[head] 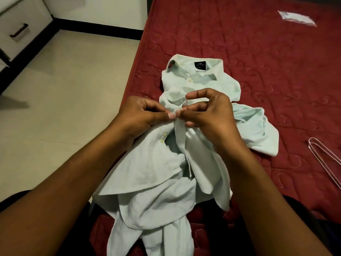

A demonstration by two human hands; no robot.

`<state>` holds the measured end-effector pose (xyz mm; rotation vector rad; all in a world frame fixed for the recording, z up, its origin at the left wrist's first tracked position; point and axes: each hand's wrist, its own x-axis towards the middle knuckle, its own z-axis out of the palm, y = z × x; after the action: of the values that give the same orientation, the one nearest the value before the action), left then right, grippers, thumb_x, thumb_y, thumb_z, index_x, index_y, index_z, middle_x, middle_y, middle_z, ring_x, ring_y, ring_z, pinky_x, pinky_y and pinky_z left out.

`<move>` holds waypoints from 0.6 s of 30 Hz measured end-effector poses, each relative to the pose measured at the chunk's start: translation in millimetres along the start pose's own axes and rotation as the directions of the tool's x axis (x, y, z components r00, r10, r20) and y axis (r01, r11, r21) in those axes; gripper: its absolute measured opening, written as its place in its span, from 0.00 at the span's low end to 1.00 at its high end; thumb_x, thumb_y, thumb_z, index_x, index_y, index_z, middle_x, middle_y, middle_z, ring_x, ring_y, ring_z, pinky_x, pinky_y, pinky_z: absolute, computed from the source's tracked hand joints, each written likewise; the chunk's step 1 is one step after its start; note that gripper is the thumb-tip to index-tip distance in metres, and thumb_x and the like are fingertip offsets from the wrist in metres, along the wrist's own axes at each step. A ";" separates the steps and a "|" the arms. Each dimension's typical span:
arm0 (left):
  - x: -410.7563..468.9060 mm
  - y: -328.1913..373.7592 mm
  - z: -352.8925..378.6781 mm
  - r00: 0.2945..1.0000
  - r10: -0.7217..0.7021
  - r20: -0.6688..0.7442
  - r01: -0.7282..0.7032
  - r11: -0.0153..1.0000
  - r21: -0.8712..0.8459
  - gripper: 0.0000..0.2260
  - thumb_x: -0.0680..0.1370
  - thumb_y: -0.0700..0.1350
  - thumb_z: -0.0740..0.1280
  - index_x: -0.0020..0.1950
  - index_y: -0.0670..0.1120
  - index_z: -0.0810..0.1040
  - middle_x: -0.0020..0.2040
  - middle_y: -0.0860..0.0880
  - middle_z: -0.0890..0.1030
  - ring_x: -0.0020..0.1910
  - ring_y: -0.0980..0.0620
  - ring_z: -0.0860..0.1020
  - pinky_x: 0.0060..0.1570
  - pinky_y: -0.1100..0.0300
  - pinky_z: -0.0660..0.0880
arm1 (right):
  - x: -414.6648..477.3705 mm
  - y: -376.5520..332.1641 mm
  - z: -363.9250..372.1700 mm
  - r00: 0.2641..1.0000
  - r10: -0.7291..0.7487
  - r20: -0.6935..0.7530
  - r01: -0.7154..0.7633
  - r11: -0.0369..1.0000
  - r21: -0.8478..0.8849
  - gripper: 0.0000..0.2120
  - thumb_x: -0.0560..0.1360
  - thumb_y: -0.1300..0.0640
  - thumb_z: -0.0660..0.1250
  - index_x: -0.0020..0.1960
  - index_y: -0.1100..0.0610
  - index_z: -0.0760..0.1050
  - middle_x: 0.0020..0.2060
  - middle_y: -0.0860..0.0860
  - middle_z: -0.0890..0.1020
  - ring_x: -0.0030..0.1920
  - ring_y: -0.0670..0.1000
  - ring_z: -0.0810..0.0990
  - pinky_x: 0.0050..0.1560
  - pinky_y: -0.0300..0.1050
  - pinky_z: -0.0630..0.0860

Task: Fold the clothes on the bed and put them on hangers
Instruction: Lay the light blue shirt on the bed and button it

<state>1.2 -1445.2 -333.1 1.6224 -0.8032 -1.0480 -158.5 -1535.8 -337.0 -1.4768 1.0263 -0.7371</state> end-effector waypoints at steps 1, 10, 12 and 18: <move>0.1 -0.1 -0.6 0.999 -0.033 0.012 0.033 0.999 -0.036 0.10 0.71 0.35 0.77 0.50 0.33 0.85 0.43 0.41 0.87 0.41 0.50 0.85 0.41 0.64 0.81 | 0.2 -0.8 -1.0 1.000 0.021 0.011 -0.021 0.999 0.033 0.19 0.69 0.68 0.79 0.56 0.59 0.78 0.38 0.57 0.87 0.41 0.56 0.88 0.39 0.49 0.82; 2.0 -2.8 -3.3 0.998 -0.069 0.000 0.069 0.996 -0.063 0.08 0.72 0.36 0.77 0.50 0.35 0.85 0.43 0.42 0.87 0.38 0.53 0.84 0.38 0.67 0.78 | -2.0 -0.9 0.0 0.994 0.078 0.076 -0.086 0.991 0.102 0.20 0.70 0.69 0.78 0.59 0.63 0.77 0.40 0.59 0.87 0.44 0.58 0.88 0.46 0.53 0.85; 2.5 -4.7 -3.9 0.999 -0.045 -0.015 0.044 0.998 -0.042 0.08 0.71 0.37 0.78 0.49 0.36 0.86 0.43 0.42 0.87 0.40 0.52 0.84 0.41 0.65 0.80 | -2.5 -1.6 0.6 0.992 0.093 0.091 -0.104 0.986 0.133 0.20 0.70 0.70 0.78 0.59 0.65 0.77 0.41 0.60 0.87 0.43 0.58 0.88 0.44 0.52 0.85; 0.0 -6.6 5.5 0.994 0.074 -0.077 -0.077 0.997 -0.033 0.07 0.72 0.33 0.76 0.48 0.33 0.85 0.39 0.43 0.85 0.33 0.59 0.82 0.36 0.70 0.77 | -0.2 -3.9 -3.8 0.978 0.167 0.125 -0.191 0.959 0.211 0.16 0.72 0.73 0.74 0.58 0.66 0.76 0.42 0.62 0.87 0.39 0.57 0.87 0.43 0.50 0.86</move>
<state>-3.7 -1445.5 -340.1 1.5798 -0.7852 -0.9373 -161.2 -1537.4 -332.5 -1.2003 0.9499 -0.6152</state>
